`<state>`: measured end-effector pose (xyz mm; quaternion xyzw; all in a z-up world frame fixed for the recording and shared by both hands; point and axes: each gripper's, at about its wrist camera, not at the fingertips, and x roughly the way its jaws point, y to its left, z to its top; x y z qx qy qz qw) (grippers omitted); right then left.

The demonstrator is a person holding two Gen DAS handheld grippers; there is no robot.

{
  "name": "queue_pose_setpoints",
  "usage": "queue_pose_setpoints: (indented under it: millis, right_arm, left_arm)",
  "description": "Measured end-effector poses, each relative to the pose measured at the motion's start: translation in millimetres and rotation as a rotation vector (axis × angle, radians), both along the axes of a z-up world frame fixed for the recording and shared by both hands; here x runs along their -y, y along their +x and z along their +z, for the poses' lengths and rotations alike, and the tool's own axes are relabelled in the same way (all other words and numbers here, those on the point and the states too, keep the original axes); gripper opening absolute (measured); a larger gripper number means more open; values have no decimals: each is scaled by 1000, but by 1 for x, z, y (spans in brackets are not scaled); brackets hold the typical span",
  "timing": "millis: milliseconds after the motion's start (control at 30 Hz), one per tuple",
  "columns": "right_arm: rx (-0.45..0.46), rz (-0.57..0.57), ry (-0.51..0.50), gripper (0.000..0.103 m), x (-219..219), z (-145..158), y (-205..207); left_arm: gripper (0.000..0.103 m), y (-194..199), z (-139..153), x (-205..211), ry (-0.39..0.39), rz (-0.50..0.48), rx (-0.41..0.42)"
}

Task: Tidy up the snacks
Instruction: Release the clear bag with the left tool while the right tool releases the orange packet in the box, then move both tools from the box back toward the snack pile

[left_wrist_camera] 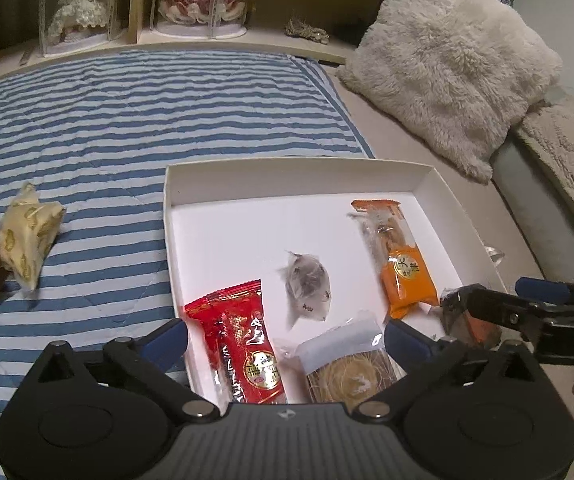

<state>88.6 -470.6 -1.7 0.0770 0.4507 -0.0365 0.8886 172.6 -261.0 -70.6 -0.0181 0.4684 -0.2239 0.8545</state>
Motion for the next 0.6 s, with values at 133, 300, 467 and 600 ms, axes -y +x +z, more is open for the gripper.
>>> queue_pose_setpoints:
  millis: [133,300,467,600]
  right_arm:
    - [10,5,-13,102,-3,8,-12]
    - [14,14,-15,102,-4,13,-22]
    - [27,9,-16,102,-6,25,-37]
    - [31,17,-29,102,-12,33,-48]
  left_arm:
    - [103,-6,6,-3,10,-5,6]
    - [103,-15,12,-10,11,-3,11]
    - [103,-23,18,-18,18,-4,20]
    - [103,-30,24,-27,7,4,28]
